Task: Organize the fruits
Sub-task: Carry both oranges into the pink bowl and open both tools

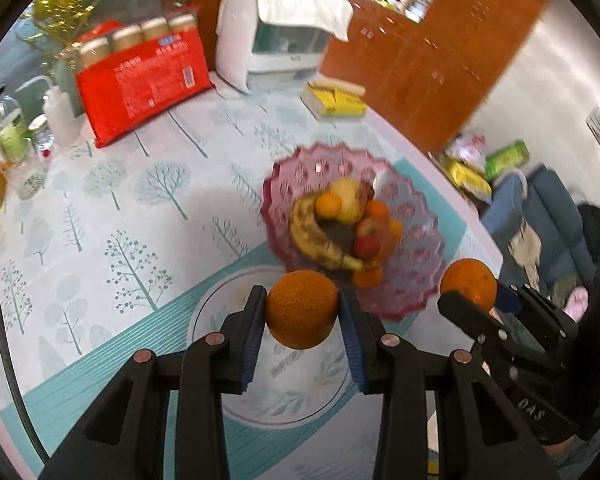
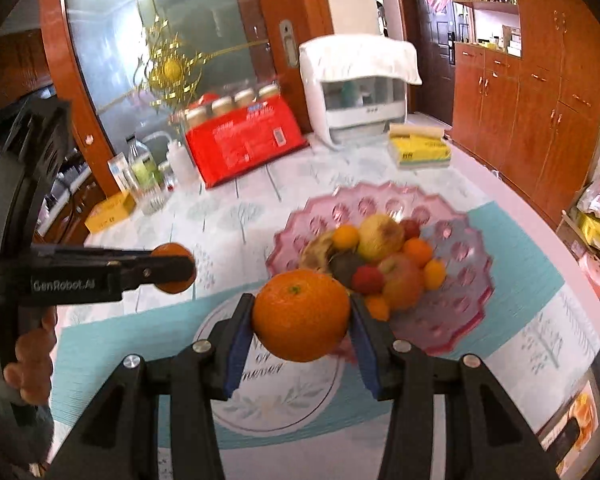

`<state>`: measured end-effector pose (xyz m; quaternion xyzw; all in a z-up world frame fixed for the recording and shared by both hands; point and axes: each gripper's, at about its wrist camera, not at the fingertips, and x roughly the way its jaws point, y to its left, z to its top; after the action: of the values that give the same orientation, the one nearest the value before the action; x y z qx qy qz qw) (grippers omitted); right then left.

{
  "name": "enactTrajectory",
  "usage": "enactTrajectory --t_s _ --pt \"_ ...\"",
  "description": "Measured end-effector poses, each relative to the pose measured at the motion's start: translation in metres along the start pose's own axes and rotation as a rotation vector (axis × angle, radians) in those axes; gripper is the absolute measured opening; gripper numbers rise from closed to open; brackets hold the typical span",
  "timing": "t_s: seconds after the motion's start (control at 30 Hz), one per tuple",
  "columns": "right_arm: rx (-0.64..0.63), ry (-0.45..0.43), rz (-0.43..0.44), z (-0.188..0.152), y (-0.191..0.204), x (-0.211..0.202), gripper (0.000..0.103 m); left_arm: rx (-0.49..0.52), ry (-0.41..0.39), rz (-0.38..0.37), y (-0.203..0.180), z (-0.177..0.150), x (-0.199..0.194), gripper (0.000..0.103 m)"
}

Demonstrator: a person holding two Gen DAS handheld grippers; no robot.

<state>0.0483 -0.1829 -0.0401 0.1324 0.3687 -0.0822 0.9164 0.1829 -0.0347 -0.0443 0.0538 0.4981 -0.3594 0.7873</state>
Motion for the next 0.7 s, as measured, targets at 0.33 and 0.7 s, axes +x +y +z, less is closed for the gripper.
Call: enactTrajectory --t_s 0.33,0.7 --pt "-0.096 0.03 0.133 0.057 -0.091 0.018 0.047 -0.227 -0.055 0.094 -0.057 0.014 0.036 0.035" --pt "-0.118 0.129 0.181 0.07 -0.149 0.06 0.047 -0.286 -0.009 0.186 -0.104 0.014 0.103 0.035"
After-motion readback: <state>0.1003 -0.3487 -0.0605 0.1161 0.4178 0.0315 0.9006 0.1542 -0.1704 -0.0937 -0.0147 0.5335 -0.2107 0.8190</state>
